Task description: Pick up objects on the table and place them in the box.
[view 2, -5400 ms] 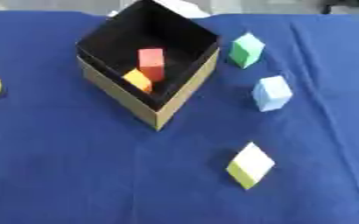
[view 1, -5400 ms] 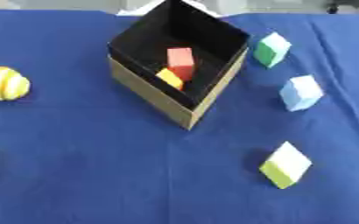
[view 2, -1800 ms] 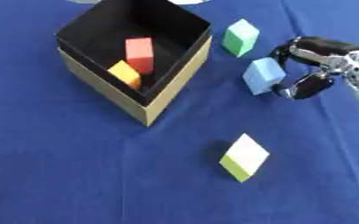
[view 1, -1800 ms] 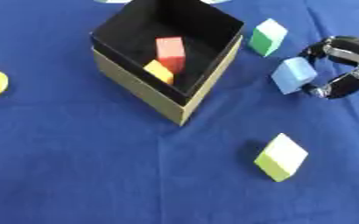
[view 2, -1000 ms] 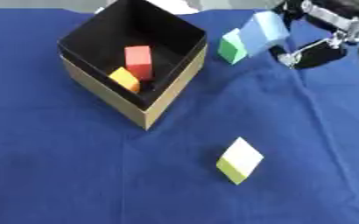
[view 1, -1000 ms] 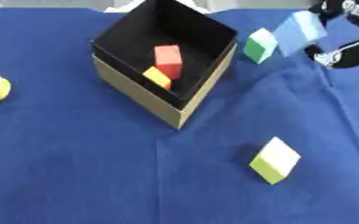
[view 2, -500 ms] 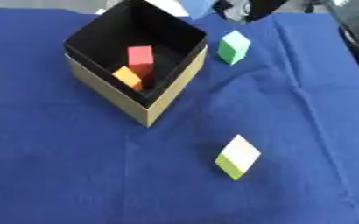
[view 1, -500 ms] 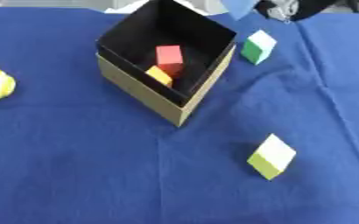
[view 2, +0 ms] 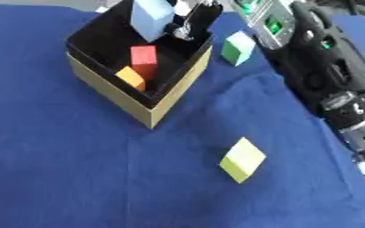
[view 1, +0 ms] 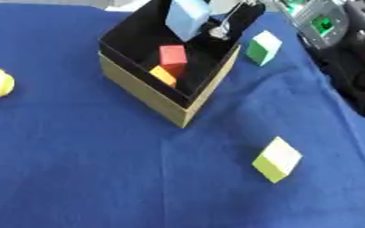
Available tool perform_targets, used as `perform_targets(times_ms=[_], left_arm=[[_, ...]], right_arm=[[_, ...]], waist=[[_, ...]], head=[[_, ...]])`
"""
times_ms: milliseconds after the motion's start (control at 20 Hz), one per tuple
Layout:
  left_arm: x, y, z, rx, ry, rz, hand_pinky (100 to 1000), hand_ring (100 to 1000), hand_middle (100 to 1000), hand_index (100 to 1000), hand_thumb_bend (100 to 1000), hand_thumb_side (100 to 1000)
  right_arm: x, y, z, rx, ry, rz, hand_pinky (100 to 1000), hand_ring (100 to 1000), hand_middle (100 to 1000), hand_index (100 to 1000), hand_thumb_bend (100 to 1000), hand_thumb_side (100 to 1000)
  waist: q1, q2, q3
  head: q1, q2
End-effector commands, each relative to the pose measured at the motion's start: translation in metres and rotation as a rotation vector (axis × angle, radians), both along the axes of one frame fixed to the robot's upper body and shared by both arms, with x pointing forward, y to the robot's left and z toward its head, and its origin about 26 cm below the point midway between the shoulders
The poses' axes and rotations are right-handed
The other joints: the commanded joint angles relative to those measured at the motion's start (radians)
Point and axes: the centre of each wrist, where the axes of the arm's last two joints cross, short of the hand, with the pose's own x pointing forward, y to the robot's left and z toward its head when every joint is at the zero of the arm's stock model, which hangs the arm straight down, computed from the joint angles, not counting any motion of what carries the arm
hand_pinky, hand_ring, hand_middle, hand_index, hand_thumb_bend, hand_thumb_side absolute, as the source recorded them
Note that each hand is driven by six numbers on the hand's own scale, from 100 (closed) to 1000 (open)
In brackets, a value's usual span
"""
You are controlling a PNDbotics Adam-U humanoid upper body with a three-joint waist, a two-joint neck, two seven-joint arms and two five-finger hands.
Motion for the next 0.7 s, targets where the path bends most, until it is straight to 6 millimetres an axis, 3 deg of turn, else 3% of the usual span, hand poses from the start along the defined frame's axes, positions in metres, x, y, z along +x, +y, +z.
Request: perform_targets(times_ms=[50,150,250,700], left_arm=[[-0.002,-0.001,0.010,0.020,-0.031,-0.014,819,854,839,896,258,741],[-0.002,-0.001,0.010,0.018,-0.032,-0.014,818,854,839,896,259,741],[-0.002,-0.001,0.010,0.017,-0.033,-0.015,817,854,839,896,259,740],[-0.002,-0.001,0.011,0.017,-0.036,-0.014,817,853,838,896,264,736]], right_arm=[[0.003,0.000,0.007,-0.037,-0.031,-0.011,843,790,659,735,136,122],[0.005,0.001,0.005,-0.051,-0.027,-0.008,867,863,767,831,139,242],[0.005,0.002,0.005,-0.062,-0.019,-0.004,883,899,835,878,142,281],[0.001,0.001,0.016,-0.063,-0.033,-0.003,888,913,861,898,158,250]], waist=[[0.004,-0.017,0.002],[0.004,-0.013,0.001],[0.005,-0.011,-0.001],[0.008,-0.012,-0.015]], head=[[-0.006,-0.005],[-0.005,-0.005],[-0.004,-0.004],[0.003,0.004]])
